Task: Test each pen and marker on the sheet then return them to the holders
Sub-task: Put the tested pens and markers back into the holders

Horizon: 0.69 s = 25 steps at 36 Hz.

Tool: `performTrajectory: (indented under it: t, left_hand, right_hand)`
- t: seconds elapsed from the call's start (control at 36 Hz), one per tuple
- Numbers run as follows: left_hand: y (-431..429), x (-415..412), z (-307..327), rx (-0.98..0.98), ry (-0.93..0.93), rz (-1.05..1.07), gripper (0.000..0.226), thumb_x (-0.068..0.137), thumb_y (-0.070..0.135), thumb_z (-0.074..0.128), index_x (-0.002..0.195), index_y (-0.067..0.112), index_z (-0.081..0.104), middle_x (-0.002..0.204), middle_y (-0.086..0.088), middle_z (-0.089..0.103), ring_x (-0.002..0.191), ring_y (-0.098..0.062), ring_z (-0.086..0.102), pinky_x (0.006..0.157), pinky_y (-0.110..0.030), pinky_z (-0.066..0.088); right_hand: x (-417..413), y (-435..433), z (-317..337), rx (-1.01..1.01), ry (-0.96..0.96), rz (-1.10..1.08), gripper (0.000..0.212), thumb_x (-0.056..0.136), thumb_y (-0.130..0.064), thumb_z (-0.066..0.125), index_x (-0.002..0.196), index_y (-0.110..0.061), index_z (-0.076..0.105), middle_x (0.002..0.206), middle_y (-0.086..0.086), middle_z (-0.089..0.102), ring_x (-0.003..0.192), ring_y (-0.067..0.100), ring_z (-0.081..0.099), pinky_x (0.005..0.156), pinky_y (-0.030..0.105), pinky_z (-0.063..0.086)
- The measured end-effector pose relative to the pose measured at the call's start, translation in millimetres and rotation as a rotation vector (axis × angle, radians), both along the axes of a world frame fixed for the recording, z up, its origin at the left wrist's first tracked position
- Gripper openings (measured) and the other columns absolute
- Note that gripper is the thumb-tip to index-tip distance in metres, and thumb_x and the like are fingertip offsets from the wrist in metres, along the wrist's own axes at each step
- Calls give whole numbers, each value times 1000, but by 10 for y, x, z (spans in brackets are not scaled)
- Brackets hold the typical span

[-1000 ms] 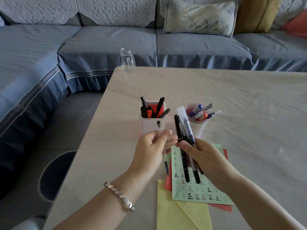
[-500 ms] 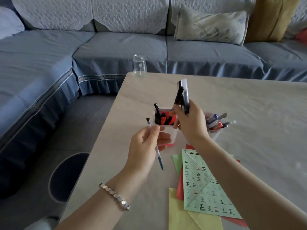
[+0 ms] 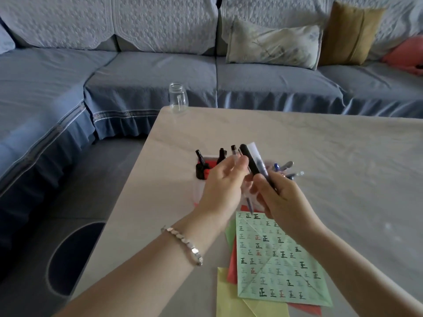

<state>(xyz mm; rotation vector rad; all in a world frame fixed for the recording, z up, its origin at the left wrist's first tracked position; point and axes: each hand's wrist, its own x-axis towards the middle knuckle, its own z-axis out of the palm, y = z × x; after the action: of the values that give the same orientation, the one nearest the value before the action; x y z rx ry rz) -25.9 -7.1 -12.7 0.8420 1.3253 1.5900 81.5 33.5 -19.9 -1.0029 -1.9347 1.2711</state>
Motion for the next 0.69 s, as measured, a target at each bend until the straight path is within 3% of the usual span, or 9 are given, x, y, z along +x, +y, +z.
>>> performTrajectory:
  t: [0.08, 0.14, 0.22, 0.31, 0.39, 0.44, 0.53, 0.61, 0.69]
  left_hand:
    - [109, 166, 69, -3, -75, -116, 24, 99, 24, 42, 92, 16, 63, 101, -18, 66, 98, -33, 62, 91, -45, 49]
    - [130, 278, 107, -4, -116, -204, 22, 100, 21, 38, 100, 19, 61, 111, -19, 63, 101, -32, 61, 94, -47, 47]
    - [165, 392, 48, -5, 9, -296, 25, 94, 34, 43, 106, 21, 60, 123, -17, 56, 106, -35, 57, 93, -51, 43]
    - [184, 399, 33, -44, 166, -358, 36, 87, 42, 44, 107, 18, 62, 121, -16, 57, 109, -31, 56, 98, -51, 42]
    - [215, 358, -1, -16, 400, -329, 34, 95, 37, 45, 106, 9, 61, 120, -14, 59, 102, -15, 58, 92, -28, 45]
    - [217, 323, -5, 145, 515, -176, 15, 96, 23, 49, 101, 16, 61, 105, -6, 64, 94, -5, 59, 81, -16, 45]
    - [252, 229, -86, 247, 634, 53, 27, 93, 15, 54, 116, 27, 46, 105, 3, 57, 95, 0, 56, 82, -15, 45]
    - [332, 217, -185, -9, 606, -37, 62, 86, 20, 64, 138, 17, 29, 133, 2, 42, 117, -2, 44, 101, -22, 39]
    - [404, 273, -343, -133, 680, -128, 84, 80, 23, 71, 145, 14, 19, 139, 5, 33, 122, 0, 32, 97, -5, 23]
  right_hand:
    - [153, 18, 62, 97, -66, -21, 19, 87, -24, 54, 69, -19, 52, 47, -13, 49, 41, 0, 40, 45, 12, 32]
    - [246, 70, 128, 69, -63, -29, 24, 89, -17, 55, 65, -17, 50, 41, -18, 51, 36, -3, 44, 39, 8, 32]
    - [371, 127, 175, 41, -171, -5, 28, 92, -14, 50, 64, -14, 50, 42, -10, 55, 32, 1, 47, 34, 11, 35]
    - [463, 187, 150, 133, -302, 41, 16, 91, -26, 50, 82, -14, 57, 66, -2, 64, 54, 15, 61, 52, 27, 53]
    - [570, 258, 162, 154, -412, 29, 24, 91, -31, 50, 71, -17, 55, 60, 0, 56, 44, 10, 49, 43, 18, 42]
    - [638, 314, 229, 200, -433, -28, 29, 89, -36, 51, 74, -12, 59, 58, 0, 55, 47, 12, 46, 45, 20, 36]
    - [735, 444, 370, 237, -231, -186, 27, 86, -31, 55, 72, -11, 66, 51, -1, 58, 45, 10, 44, 44, 21, 34]
    - [766, 597, 496, 272, 47, -277, 14, 84, -23, 61, 73, -17, 67, 60, 1, 68, 51, 8, 61, 54, 23, 52]
    - [666, 729, 479, 162, 148, -296, 7, 82, -19, 66, 75, -20, 65, 68, -3, 72, 66, 17, 70, 67, 40, 59]
